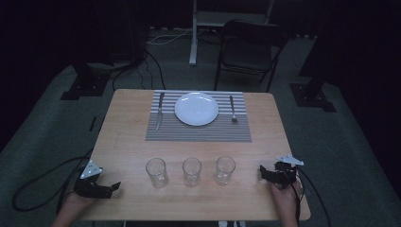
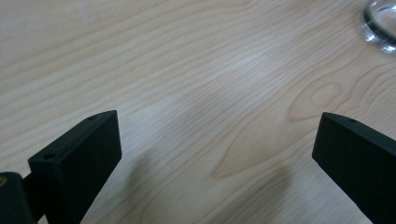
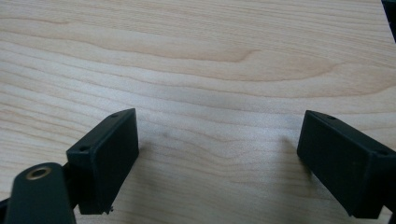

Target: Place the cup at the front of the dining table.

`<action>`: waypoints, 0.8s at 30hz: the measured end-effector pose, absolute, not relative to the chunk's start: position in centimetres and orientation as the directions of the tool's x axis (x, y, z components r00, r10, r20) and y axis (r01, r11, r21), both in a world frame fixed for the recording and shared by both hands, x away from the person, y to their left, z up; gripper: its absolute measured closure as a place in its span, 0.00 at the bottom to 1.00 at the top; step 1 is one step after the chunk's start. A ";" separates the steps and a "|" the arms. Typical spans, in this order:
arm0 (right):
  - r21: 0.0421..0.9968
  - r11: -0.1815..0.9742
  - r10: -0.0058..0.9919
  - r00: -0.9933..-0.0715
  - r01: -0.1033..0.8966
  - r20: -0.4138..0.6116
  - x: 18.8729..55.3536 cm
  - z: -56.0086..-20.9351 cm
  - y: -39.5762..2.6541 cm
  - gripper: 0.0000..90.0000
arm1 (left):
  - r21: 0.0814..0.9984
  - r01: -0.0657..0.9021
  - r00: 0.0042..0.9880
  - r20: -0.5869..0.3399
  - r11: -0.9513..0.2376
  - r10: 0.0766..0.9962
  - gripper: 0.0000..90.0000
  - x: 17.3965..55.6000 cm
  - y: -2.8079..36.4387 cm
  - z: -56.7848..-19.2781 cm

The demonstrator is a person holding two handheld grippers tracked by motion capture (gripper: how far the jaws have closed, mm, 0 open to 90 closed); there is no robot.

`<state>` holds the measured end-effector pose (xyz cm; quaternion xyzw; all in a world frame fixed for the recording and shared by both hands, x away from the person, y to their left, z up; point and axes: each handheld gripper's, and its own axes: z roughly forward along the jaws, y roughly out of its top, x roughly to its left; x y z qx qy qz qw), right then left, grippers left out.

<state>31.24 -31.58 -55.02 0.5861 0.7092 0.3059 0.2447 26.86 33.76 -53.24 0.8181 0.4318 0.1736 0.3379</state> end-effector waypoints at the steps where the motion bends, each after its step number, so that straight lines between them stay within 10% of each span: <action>1: 0.721 0.126 0.981 -0.193 0.682 0.012 31.2 -55.0 -31.6 0.14 | 0.705 0.585 0.569 -0.003 -0.402 0.822 0.02 26.9 33.6 -53.2; 24: 0.721 0.126 0.981 -0.193 0.682 0.012 31.2 -55.0 -31.6 0.14 | 0.695 0.521 0.717 -0.041 -0.496 0.696 0.02 27.7 28.5 -52.9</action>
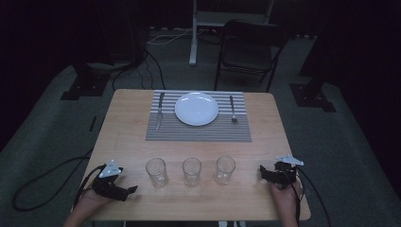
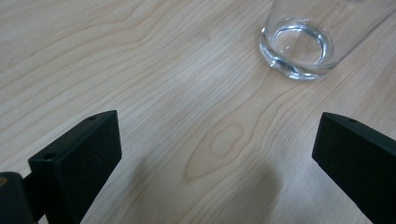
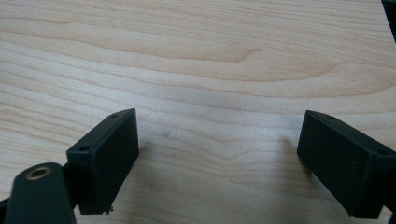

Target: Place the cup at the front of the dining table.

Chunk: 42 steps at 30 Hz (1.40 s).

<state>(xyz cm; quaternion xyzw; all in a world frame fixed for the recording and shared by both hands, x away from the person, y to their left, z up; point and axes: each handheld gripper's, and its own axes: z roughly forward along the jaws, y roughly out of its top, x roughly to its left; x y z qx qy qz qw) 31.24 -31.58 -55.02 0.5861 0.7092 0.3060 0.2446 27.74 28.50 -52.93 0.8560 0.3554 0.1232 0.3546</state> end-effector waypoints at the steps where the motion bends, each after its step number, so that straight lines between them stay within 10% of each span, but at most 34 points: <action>1: 0.721 0.126 0.981 -0.193 0.682 0.012 31.2 -55.0 -31.6 0.14 | 0.695 0.521 0.717 -0.041 -0.496 0.696 0.02 27.7 28.5 -52.9; 42: 0.721 0.125 0.981 -0.193 0.682 0.012 31.2 -55.0 -31.6 0.14 | 0.812 0.361 0.829 -0.054 -0.458 0.557 0.05 29.4 21.8 -51.4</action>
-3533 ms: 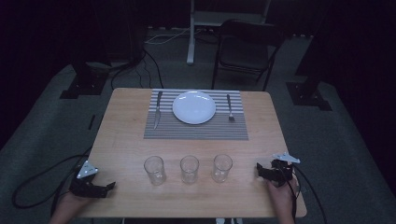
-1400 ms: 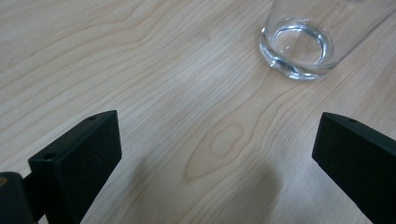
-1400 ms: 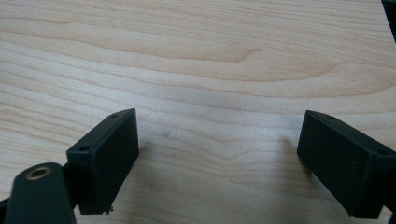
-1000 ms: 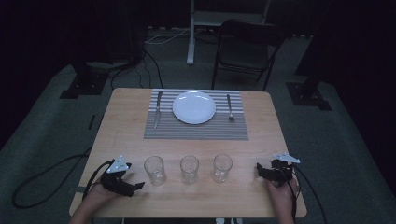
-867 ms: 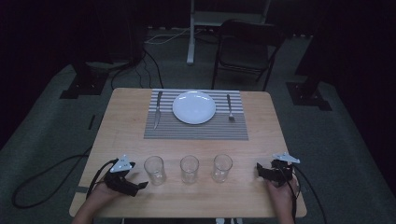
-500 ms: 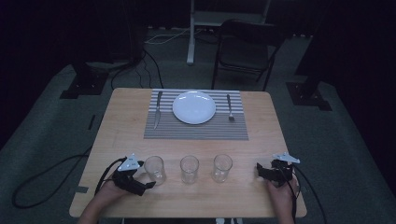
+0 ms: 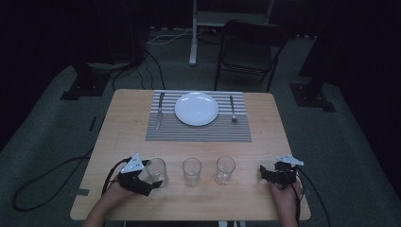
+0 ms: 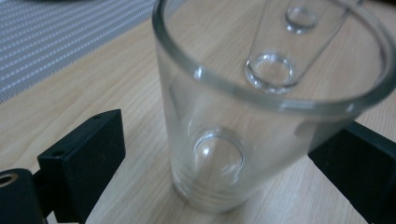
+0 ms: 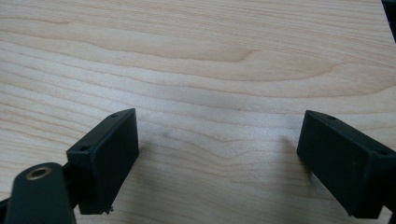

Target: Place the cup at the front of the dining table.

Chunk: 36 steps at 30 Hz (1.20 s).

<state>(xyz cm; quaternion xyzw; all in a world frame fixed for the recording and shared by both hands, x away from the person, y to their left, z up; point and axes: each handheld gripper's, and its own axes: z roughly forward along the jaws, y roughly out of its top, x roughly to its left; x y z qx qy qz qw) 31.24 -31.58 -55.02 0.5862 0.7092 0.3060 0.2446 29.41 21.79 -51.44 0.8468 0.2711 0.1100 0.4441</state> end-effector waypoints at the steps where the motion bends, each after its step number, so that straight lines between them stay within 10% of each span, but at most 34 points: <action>1: 0.721 0.125 0.981 -0.193 0.682 0.012 31.2 -55.0 -31.6 0.14 | 0.819 0.353 0.827 -0.047 -0.452 0.560 0.05 29.4 21.7 -51.4; 36: 0.721 0.125 0.981 -0.193 0.682 0.012 31.2 -55.0 -31.6 0.14 | 0.881 0.301 0.744 0.022 -0.365 0.668 0.33 28.1 20.0 -50.5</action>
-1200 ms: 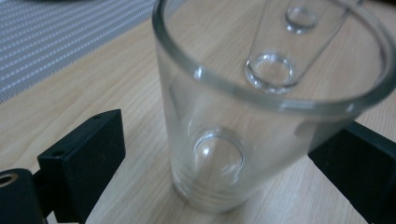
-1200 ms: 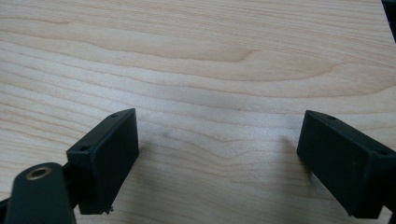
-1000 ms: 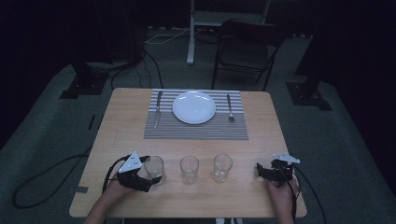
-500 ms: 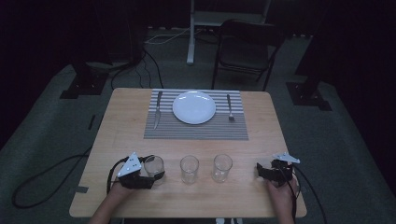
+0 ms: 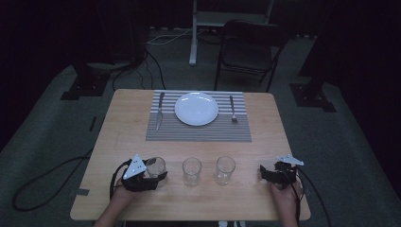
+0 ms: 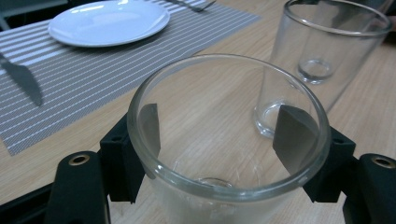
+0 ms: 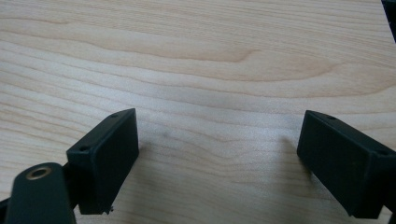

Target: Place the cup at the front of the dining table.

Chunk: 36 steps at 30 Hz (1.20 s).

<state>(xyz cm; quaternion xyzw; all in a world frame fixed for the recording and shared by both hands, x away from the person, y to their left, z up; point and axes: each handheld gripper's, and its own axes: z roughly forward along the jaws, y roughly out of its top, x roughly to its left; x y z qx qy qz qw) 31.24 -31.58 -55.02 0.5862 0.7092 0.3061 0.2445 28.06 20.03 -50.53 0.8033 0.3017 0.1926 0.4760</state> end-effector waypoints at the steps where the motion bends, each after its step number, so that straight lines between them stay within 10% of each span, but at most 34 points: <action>1: 0.721 0.126 0.981 -0.193 0.682 0.012 31.2 -55.0 -31.6 0.14 | 0.878 0.311 0.733 0.022 -0.363 0.680 0.33 28.1 20.0 -50.4; 36: 0.724 0.124 0.982 -0.190 0.679 0.010 31.1 -55.0 -31.6 0.15 | 0.884 0.328 0.658 0.038 -0.332 0.752 0.33 32.9 18.6 -47.7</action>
